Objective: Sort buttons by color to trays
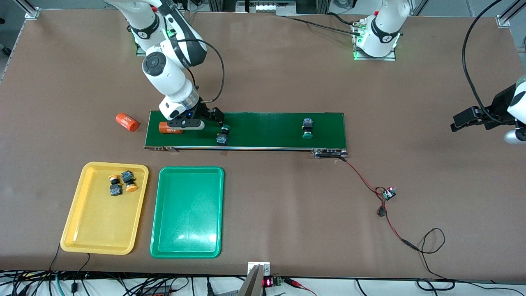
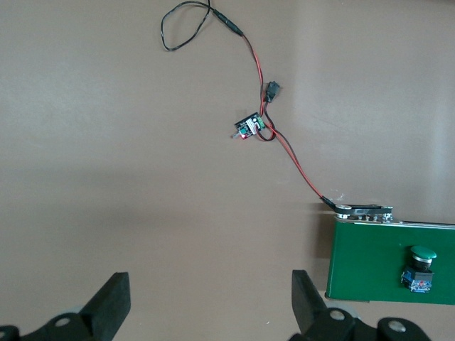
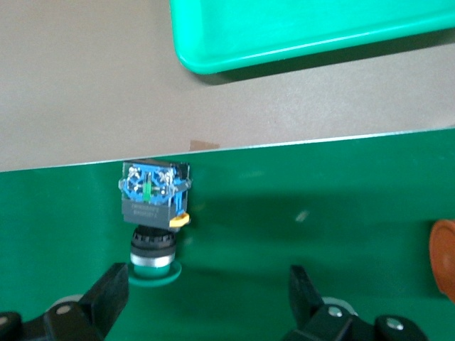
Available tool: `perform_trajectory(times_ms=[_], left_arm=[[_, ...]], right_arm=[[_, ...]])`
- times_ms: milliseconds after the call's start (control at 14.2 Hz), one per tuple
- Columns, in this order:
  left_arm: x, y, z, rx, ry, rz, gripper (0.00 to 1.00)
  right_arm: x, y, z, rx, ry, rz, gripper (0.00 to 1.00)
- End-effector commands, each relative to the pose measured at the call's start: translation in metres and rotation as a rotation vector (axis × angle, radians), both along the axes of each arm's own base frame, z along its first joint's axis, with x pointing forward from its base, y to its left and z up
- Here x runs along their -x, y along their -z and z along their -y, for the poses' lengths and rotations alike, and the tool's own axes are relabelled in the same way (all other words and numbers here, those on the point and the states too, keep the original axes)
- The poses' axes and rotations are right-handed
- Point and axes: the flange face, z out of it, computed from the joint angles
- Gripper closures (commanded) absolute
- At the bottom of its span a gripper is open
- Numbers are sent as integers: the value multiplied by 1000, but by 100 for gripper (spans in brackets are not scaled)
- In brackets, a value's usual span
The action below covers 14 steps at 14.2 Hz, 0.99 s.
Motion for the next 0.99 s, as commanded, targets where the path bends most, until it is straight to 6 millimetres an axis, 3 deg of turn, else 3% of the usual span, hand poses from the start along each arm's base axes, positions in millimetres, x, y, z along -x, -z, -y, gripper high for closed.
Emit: perform_trajectory(times_ms=[0,212,564,917], left_arm=[[-3,-9,3,-18,-11,16,0],[-4,-6,3,-20,-5,11,0],[-1,-9,8,-17,11,4,0],[15,-31,26,-15,37,22,0]], right_arm=[[-12,3,-3,26,-1,18,0],[-20,7,3,68,-35,18,0],[-43,-13,7,212,-111,-92,0],[-45,-14,0,212,-57,-101,0]])
